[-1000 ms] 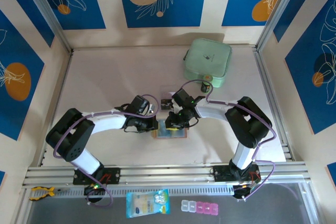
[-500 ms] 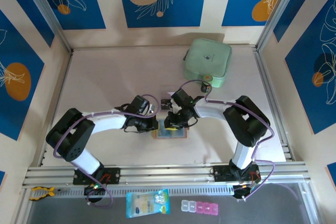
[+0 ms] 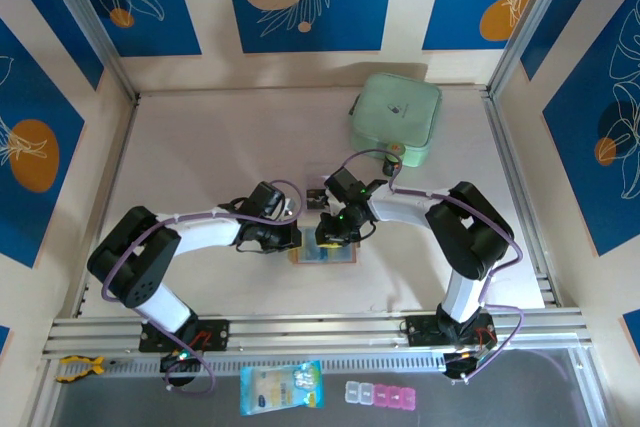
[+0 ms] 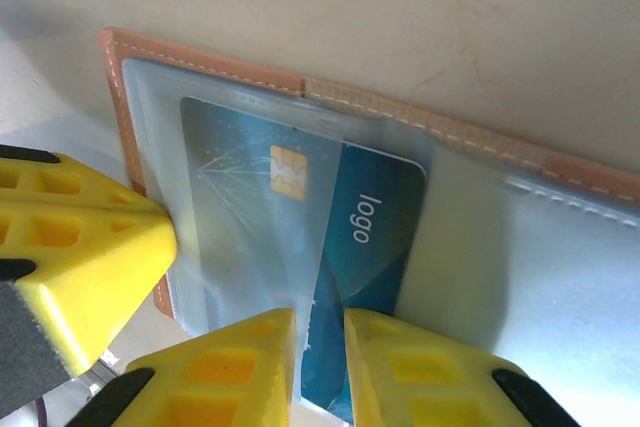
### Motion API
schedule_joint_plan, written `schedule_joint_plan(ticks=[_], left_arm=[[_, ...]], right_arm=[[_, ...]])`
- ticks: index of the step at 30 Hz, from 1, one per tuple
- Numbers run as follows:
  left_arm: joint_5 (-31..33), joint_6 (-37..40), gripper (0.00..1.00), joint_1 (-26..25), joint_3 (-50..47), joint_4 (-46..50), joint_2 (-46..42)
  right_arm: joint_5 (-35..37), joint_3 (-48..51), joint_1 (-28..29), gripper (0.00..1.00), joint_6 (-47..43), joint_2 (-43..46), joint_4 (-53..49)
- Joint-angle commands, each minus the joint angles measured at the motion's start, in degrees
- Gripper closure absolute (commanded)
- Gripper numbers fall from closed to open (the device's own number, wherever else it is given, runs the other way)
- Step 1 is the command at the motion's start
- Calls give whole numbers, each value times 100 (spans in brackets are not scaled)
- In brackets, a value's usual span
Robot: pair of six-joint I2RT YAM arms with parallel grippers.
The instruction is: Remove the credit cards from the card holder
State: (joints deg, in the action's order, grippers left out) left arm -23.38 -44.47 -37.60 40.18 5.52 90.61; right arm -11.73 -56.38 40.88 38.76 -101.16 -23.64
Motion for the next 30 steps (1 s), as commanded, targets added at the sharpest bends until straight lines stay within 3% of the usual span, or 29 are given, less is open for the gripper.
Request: schedule_joint_plan(ticks=[1, 14, 30], left_arm=[[103, 94, 99, 64, 23, 322, 56], [-13, 105, 99, 32, 329, 493, -256], [-55, 43, 100, -249, 578, 462, 189]], right_arm=[[197, -73, 30, 78, -96, 34, -399], [-92, 130, -62, 77, 21, 448, -89], [-457, 536, -327, 73, 163, 537, 317]])
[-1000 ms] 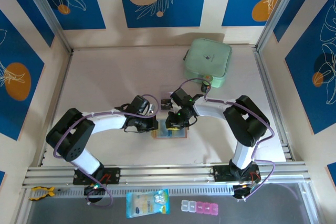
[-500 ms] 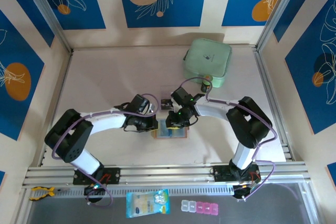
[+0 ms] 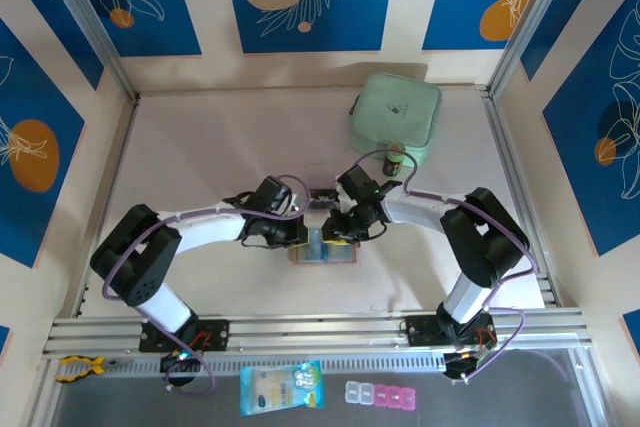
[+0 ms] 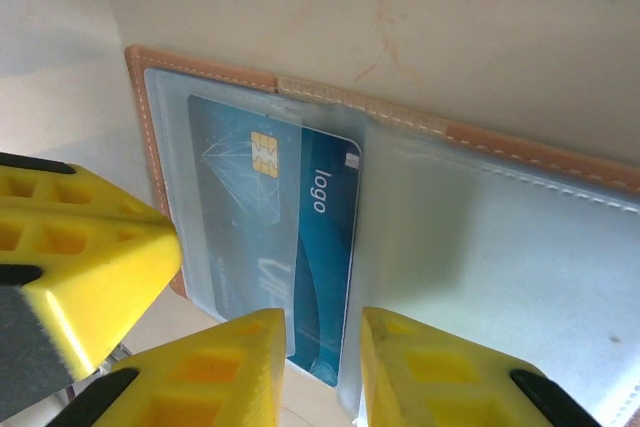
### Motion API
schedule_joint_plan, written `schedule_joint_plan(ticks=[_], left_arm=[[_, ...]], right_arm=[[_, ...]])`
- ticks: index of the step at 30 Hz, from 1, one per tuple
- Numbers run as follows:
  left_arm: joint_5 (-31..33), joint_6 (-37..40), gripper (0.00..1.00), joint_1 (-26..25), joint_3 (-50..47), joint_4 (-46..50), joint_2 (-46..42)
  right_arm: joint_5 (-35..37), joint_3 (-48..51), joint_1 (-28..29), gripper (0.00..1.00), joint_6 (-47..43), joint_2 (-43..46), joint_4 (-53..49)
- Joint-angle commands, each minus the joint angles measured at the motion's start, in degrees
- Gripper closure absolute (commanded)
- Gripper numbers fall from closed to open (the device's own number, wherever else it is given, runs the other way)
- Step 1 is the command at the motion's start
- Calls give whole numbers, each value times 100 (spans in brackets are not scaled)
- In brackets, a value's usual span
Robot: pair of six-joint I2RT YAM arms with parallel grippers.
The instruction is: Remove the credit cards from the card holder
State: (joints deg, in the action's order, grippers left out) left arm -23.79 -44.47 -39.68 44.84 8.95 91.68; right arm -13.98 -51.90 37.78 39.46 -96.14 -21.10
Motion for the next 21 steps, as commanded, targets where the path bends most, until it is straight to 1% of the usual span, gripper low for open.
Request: schedule_joint_plan(ticks=[1, 4, 16, 21], left_arm=[[27, 65, 100, -45, 105, 161, 89], [124, 120, 100, -40, 88, 264, 121], [151, 105, 100, -40, 25, 298, 297], [138, 96, 100, -45, 16, 309, 320]], right_arm=[[-260, 90, -18, 73, 97, 11, 95], [-312, 98, -17, 73, 106, -51, 158], [-250, 96, -25, 72, 79, -312, 185], [-411, 164, -33, 73, 121, -372, 385]])
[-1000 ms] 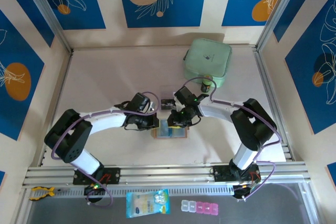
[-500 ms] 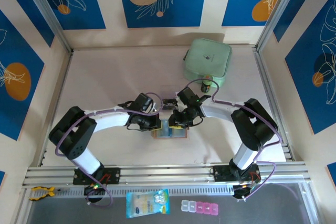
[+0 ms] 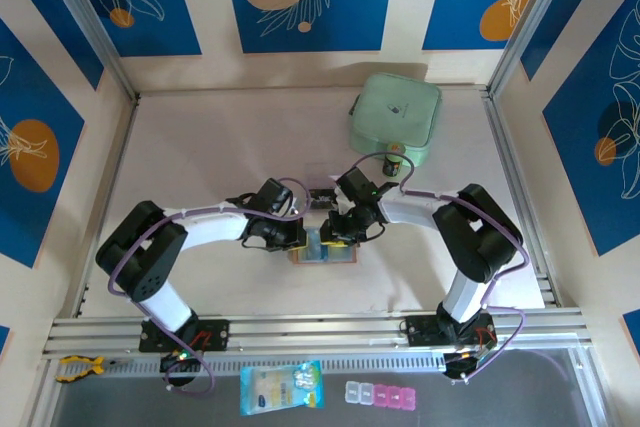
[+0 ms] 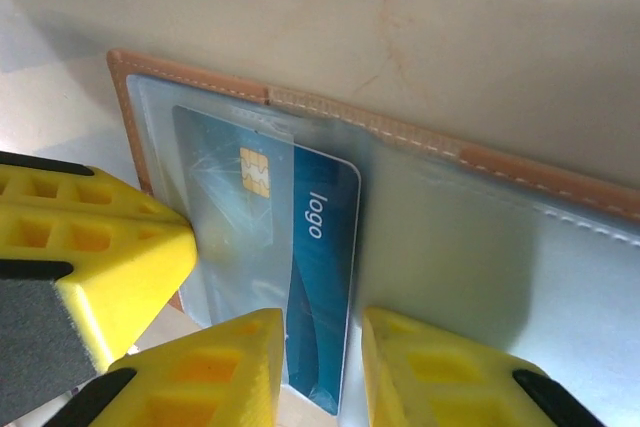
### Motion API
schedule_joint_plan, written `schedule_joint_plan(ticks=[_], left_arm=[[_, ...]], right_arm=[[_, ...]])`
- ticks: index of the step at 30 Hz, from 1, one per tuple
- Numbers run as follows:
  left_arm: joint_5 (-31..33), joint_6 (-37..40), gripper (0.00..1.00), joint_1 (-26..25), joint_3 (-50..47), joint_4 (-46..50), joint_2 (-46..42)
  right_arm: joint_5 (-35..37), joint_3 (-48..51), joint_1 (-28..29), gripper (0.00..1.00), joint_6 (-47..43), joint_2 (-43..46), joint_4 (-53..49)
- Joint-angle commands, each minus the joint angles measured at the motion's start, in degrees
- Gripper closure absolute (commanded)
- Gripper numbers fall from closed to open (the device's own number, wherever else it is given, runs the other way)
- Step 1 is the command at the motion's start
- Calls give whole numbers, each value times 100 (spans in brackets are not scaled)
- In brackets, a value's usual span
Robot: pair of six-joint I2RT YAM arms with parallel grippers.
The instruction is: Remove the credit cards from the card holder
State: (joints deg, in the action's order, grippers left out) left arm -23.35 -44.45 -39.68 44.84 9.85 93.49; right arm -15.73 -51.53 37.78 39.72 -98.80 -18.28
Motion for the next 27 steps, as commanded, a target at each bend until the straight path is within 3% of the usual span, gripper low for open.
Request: schedule_joint_plan(ticks=[1, 12, 27], left_arm=[[94, 102, 100, -48, 16, 228, 142], [87, 106, 100, -42, 42, 263, 186], [80, 138, 100, -41, 104, 315, 222]], right_arm=[[-308, 163, -34, 73, 135, -113, 193], [-763, 376, -104, 76, 373, 91, 752], [-765, 494, -190, 83, 371, 248, 789]])
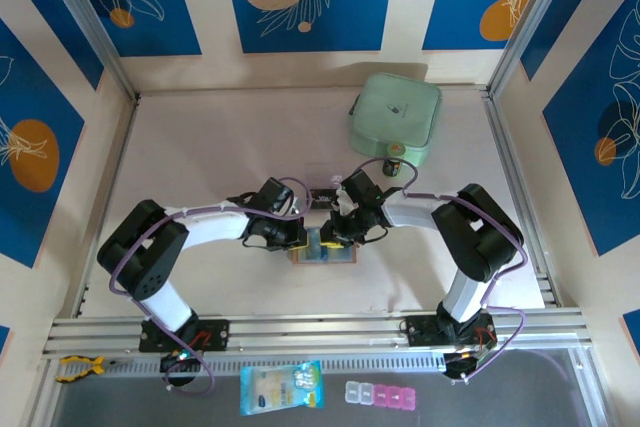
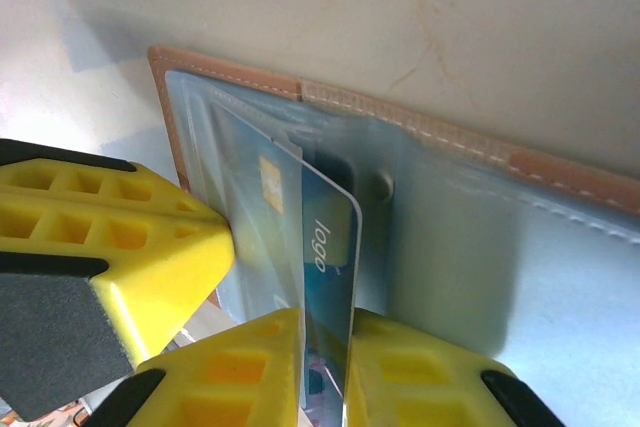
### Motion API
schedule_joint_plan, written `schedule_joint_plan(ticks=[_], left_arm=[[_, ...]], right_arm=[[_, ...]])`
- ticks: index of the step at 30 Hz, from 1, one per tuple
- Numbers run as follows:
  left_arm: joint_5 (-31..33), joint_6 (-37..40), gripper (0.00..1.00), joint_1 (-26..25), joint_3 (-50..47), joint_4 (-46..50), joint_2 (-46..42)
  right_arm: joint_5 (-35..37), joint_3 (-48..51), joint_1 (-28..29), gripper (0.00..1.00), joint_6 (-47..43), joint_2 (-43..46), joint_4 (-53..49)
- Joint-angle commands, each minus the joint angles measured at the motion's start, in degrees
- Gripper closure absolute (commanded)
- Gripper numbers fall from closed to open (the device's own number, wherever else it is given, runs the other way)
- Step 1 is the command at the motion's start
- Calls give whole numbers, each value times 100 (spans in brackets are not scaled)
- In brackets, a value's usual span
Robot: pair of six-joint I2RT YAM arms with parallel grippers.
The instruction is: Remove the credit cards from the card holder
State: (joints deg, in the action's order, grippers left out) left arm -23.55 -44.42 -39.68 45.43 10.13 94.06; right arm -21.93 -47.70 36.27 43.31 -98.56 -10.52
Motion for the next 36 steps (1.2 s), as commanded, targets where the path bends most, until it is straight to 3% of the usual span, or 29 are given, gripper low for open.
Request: schedule_joint_plan(ticks=[1, 9, 19, 36], left_arm=[[101, 136, 100, -45, 44, 292, 167], [115, 153, 100, -43, 71, 348, 178], [105, 171, 100, -40, 95, 379, 169], [145, 171, 100, -44, 63, 408, 94]], right_arm=[[-151, 112, -48, 82, 11, 232, 6], [-210, 147, -85, 80, 53, 380, 69], [-246, 233, -119, 89, 73, 383, 165], [33, 404, -492, 91, -396, 1019, -668]])
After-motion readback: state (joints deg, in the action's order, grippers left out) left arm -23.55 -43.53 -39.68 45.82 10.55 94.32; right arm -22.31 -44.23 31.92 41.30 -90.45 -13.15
